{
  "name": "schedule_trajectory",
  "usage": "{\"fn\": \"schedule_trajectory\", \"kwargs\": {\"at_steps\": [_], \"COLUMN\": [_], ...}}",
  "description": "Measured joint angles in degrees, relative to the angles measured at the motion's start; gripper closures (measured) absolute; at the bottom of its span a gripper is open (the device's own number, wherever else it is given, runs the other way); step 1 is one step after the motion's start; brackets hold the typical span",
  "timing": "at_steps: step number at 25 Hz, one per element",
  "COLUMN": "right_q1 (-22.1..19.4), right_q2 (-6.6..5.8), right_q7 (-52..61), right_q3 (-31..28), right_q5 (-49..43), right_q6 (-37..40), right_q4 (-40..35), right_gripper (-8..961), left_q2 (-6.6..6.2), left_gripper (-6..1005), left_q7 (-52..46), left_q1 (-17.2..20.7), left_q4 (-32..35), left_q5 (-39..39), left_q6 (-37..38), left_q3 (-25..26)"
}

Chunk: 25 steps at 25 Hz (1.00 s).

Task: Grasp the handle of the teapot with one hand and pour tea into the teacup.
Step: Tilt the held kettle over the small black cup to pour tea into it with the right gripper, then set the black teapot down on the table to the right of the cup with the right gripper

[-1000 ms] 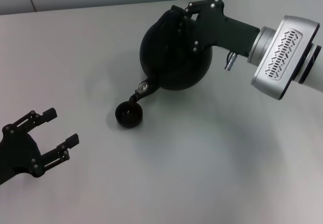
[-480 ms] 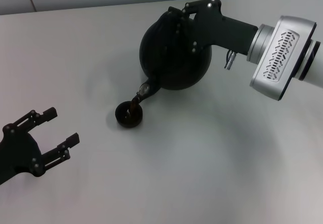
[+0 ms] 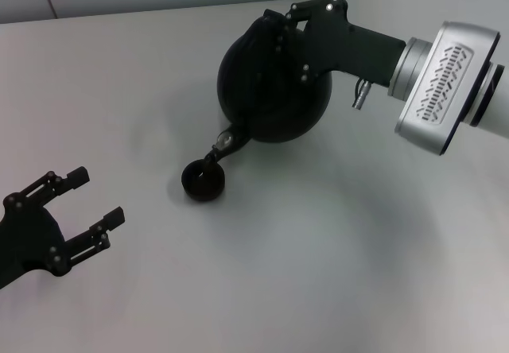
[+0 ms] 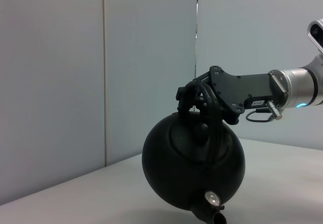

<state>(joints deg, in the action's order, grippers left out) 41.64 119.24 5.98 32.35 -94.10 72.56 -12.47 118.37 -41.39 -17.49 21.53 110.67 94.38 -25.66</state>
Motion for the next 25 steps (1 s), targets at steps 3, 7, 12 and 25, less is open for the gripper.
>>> {"fn": "schedule_trajectory", "kwargs": {"at_steps": [3,7,12,25], "right_q1": [-0.25,-1.40,-3.11,-5.29], "right_q2": [-0.10,-0.13,-0.23,-0.19], "right_q7": [5.44,13.68,22.21,34.21], "right_q3": [0.17,0.94,0.93,-6.91], "right_q5": [-0.01,-0.08,0.07,0.77], "right_q6": [0.03,-0.27,-0.77,-1.80], "right_q4": [-0.48,-1.74,-2.67,0.17], "right_gripper": [871,871,872,872], "left_q2": [0.00,-0.05,-0.17,-0.18], "left_gripper": [232,232,232,232], "left_q7": [0.00,0.00,0.00,0.00], "left_q1": [0.03,0.13,0.06,-0.09], "left_q4": [0.00,0.00,0.00,0.00], "left_q5": [-0.10,-0.14,-0.21,-0.30], "left_q6": [0.00,0.00,0.00,0.00], "left_q3": [0.00,0.00,0.00,0.00]}}
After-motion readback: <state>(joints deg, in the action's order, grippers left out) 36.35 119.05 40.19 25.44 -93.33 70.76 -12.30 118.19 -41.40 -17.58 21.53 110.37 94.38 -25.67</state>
